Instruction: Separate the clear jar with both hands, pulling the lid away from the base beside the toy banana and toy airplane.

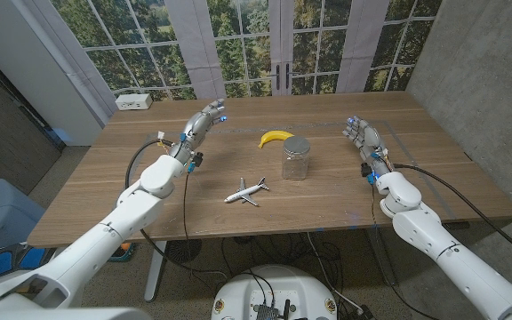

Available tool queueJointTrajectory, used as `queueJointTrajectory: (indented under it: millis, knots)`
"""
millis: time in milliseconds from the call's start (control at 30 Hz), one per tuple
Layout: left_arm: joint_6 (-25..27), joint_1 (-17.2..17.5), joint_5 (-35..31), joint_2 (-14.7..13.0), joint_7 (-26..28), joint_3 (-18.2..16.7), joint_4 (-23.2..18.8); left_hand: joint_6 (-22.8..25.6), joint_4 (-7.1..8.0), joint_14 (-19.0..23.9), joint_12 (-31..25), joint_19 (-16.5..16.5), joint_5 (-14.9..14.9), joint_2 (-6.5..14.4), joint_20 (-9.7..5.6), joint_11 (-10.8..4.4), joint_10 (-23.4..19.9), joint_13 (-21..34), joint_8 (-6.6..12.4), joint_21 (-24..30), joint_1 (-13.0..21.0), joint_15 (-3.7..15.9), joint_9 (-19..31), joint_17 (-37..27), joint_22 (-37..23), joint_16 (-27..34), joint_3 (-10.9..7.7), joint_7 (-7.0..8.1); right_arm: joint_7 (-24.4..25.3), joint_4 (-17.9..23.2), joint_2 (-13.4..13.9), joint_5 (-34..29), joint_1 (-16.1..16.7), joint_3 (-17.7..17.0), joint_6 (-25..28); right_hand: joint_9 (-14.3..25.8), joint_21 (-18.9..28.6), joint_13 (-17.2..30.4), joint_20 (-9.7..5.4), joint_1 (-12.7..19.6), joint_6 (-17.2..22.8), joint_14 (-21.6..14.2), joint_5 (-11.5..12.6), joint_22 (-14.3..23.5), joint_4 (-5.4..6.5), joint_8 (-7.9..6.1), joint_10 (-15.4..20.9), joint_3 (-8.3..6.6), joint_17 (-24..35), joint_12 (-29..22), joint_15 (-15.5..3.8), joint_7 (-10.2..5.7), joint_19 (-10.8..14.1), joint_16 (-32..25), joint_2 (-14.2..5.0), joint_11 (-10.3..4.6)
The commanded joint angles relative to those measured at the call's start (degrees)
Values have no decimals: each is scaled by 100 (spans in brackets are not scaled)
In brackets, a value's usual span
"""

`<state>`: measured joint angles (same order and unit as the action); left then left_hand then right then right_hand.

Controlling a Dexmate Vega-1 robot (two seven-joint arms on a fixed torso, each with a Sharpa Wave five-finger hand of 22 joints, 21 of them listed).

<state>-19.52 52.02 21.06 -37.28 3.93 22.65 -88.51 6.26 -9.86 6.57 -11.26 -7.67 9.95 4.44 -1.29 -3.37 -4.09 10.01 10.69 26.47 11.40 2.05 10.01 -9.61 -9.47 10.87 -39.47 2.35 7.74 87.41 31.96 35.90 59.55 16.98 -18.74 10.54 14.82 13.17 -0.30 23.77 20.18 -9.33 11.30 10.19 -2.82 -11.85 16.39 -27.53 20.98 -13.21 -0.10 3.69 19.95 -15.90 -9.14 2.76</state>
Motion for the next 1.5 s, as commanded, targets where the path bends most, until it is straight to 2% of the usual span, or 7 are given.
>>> queueJointTrajectory:
  millis: [33, 400, 833, 1067, 1200, 1367, 1500]
  knots:
    - [126, -98, -269, -239, -255, 117, -144, -30, -62, 32, -3, -30, -10, -95, 93, 7, 31, 30, 0, -30, 39, -14, 15, -15, -18, -6, -1, 17, 188, 265, 52, -95, 232, -74, -54, 33, -16, 10, 25, 42, 82, -56, 21, 17, -54, -7, 76, -2, 13, -8, -35, 3, 66, -21, -35, 0]
    - [345, -416, -484, -488, -767, 335, -163, -347, -131, -111, 45, -67, -11, -531, 160, 42, 230, 46, -21, -195, 309, -62, 30, -30, -29, -59, 84, 20, 321, 378, 51, -231, 275, -76, -45, 37, -28, 14, 39, 36, 107, -59, 24, 20, -96, -5, 93, 11, 21, -7, -15, 26, 79, -24, -39, 21]
    - [385, -698, -798, -584, -1045, 531, -124, -488, -120, -198, 42, -65, -25, -830, 237, 108, 310, 56, -2, -299, 438, -112, 39, -39, -35, -63, 178, 57, 437, 404, 24, -306, 255, -79, 11, 40, -49, 18, 36, 19, 116, -42, 25, 23, -136, 5, 93, 29, 31, 3, -19, 21, 75, -19, -46, 22]
    - [476, -842, -977, -646, -1217, 655, -158, -477, -102, -381, 16, 186, -18, -1047, 357, 77, 322, 65, 60, -502, 599, -165, 50, -45, -40, -81, 244, 114, 462, 416, 31, -356, 249, -78, 15, 42, -59, 20, 32, 5, 113, -39, 25, 24, -153, 13, 93, 40, 38, 8, -24, 22, 74, -20, -50, 19]
    - [713, -965, -1081, -780, -1439, 741, -292, -325, -79, -771, 34, 432, -6, -1228, 381, 116, 485, 76, 171, -733, 810, -305, 81, -52, -46, -113, 313, 33, 476, 423, 26, -360, 250, -81, 23, 43, -69, 22, 21, -4, 108, -33, 24, 25, -163, 18, 83, 47, 42, 14, -33, 11, 67, -18, -53, 12]
    - [1008, -1148, -1348, -941, -1670, 875, -484, -475, -68, -1046, 49, 551, 19, -1322, 381, 14, 636, 81, 145, -881, 968, -289, 101, -53, -47, -119, 373, 101, 489, 417, 19, -383, 238, -79, 16, 44, -77, 24, 17, -14, 110, -33, 24, 26, -172, 21, 85, 55, 47, 16, -42, 8, 63, -20, -55, 3]
    - [1147, -1237, -1528, -1017, -1776, 954, -598, -768, -59, -1299, 63, 644, 138, -1495, 360, -201, 821, 89, 89, -1044, 1142, -250, 114, -51, -45, -112, 546, 200, 491, 425, 29, -392, 245, -89, 11, 44, -78, 25, 21, -21, 116, -35, 23, 26, -175, 20, 92, 60, 49, 14, -30, 18, 69, -21, -55, 9]
